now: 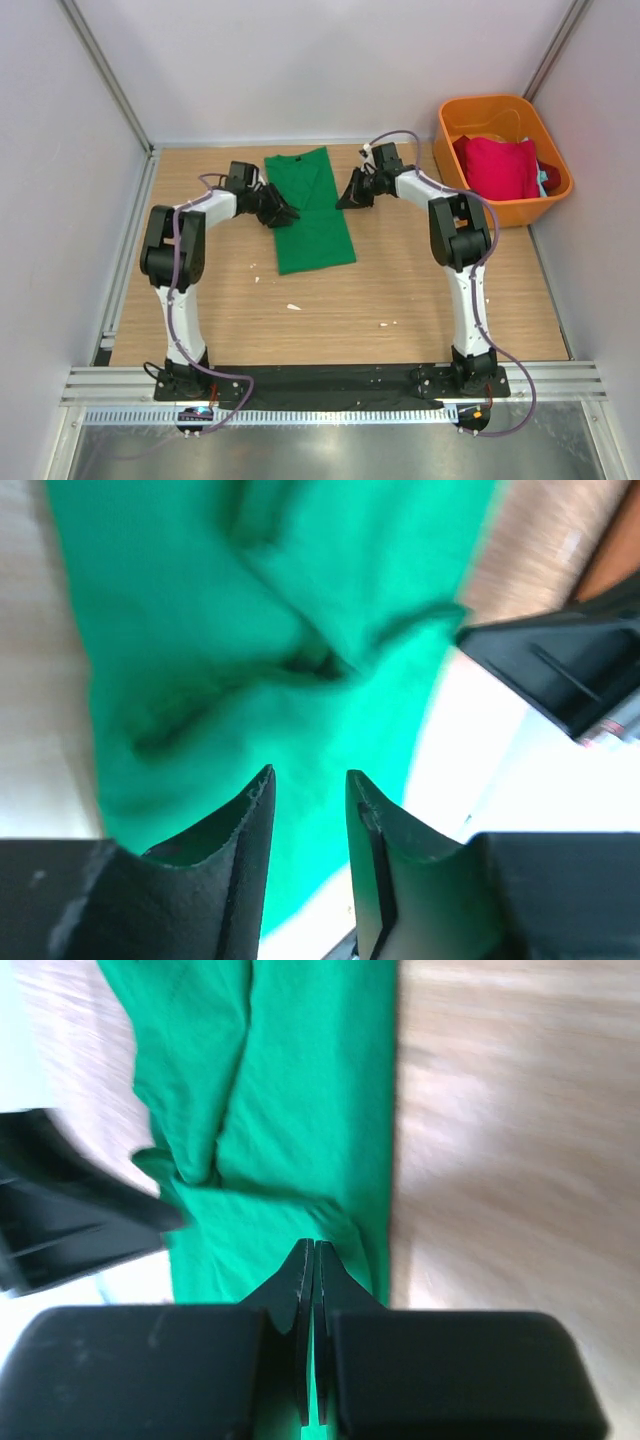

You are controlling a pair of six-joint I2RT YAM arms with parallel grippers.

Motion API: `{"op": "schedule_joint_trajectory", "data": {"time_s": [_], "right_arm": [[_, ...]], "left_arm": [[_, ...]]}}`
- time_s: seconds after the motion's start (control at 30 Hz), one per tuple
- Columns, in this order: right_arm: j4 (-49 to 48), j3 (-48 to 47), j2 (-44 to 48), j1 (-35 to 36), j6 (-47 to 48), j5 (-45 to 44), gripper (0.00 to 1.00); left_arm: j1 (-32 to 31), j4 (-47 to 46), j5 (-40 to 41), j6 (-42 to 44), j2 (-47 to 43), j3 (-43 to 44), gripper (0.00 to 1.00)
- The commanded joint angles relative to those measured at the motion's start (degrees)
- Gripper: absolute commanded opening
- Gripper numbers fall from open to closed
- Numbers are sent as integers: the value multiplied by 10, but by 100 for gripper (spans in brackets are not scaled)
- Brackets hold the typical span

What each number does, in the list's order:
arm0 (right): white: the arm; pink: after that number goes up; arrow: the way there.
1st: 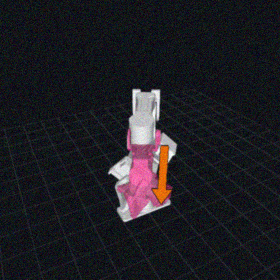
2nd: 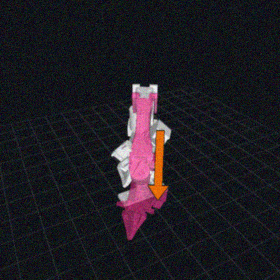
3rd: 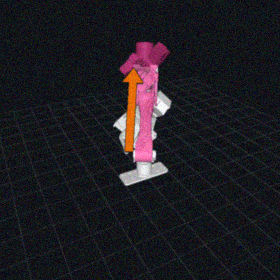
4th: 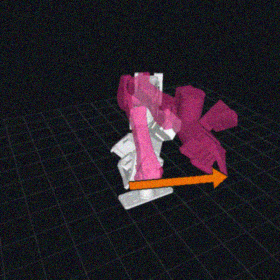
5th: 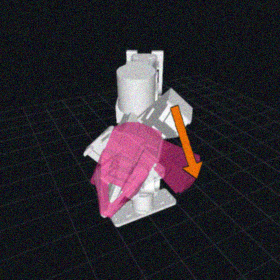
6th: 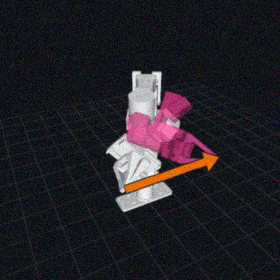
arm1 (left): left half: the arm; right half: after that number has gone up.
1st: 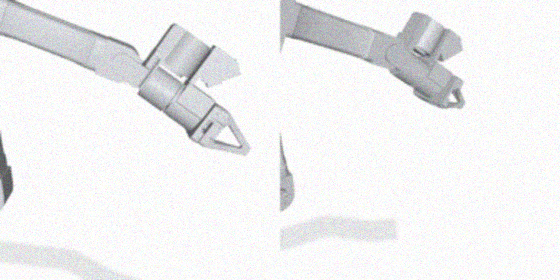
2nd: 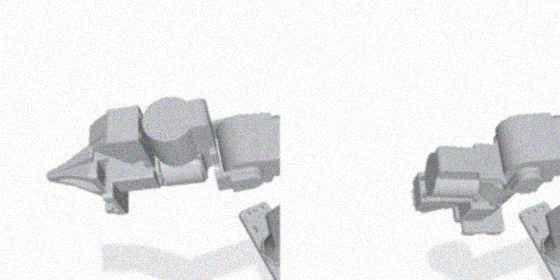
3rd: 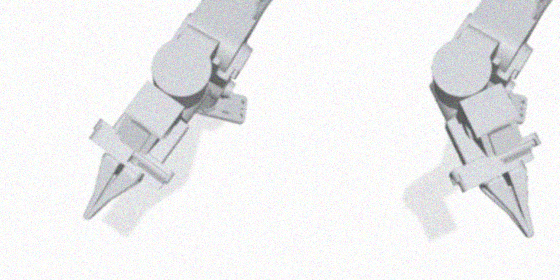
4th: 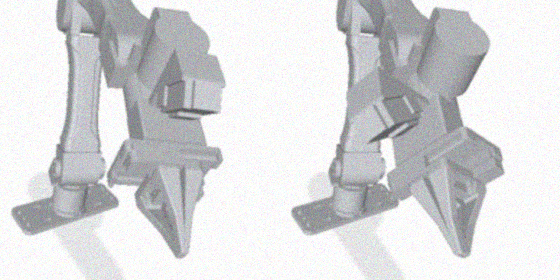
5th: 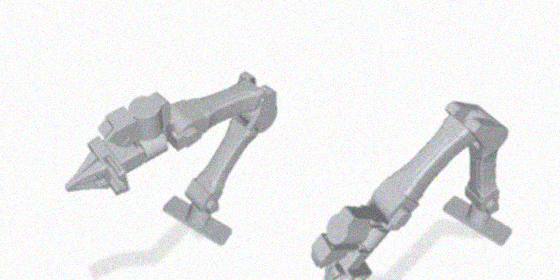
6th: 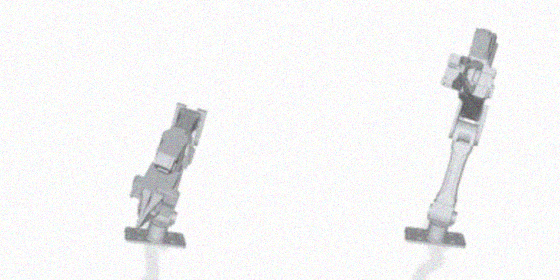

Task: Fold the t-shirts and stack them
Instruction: Fold the tshirt

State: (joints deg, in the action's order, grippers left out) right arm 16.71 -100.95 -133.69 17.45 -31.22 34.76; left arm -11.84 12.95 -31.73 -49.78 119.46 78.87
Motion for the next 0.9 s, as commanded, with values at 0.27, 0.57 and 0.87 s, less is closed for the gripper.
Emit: {"op": "schedule_joint_trajectory", "data": {"time_s": [0.27,0.57,0.87], "right_arm": [[113,129,184,76,79,59,10],[-59,260,150,118,5,139,1],[-53,338,154,79,45,137,1]], "left_arm": [[-20,-96,-69,-87,-193,-181,14],[-52,-249,-61,-135,-140,-290,7],[-48,-158,-19,-69,-130,-334,4]]}}
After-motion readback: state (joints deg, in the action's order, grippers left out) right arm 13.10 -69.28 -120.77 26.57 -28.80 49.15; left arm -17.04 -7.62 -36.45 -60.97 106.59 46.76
